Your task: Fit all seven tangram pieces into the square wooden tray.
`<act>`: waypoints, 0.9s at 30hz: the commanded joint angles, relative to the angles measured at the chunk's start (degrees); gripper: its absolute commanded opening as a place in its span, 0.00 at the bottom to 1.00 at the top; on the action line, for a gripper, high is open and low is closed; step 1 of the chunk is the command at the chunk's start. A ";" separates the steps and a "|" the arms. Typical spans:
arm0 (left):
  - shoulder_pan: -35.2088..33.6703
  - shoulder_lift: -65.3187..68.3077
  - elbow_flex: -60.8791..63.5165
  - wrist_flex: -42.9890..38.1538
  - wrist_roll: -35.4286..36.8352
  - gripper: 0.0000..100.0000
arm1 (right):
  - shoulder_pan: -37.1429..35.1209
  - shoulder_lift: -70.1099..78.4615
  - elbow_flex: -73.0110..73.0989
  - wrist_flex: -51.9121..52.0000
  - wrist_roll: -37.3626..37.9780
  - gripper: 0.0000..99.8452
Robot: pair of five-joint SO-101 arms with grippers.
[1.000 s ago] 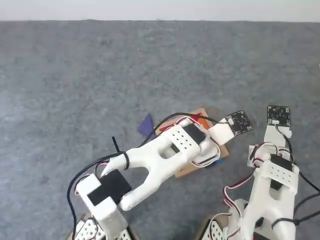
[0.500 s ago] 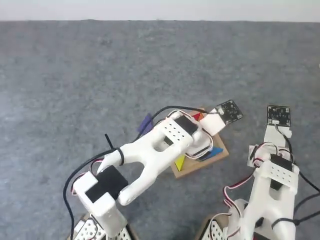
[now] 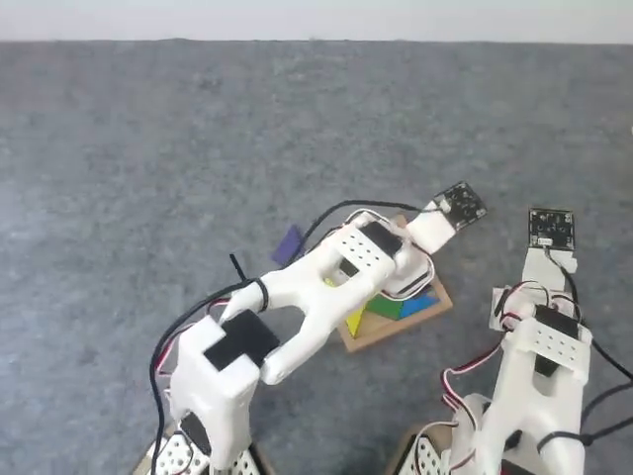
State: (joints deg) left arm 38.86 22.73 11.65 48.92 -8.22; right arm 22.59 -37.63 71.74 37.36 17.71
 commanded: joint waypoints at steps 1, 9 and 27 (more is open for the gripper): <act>0.18 -0.09 -4.26 2.99 -0.53 0.20 | 0.13 -1.54 -0.53 -0.92 -0.35 0.01; 1.23 -4.66 -2.86 6.42 -3.43 0.20 | 0.13 -1.54 -0.53 -0.92 -0.35 0.01; 0.26 -14.51 8.57 9.05 -5.98 0.20 | 0.13 -1.54 -0.35 -0.92 -0.35 0.01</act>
State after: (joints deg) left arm 39.21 12.00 19.30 59.30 -13.58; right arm 22.59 -37.63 71.74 37.36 17.71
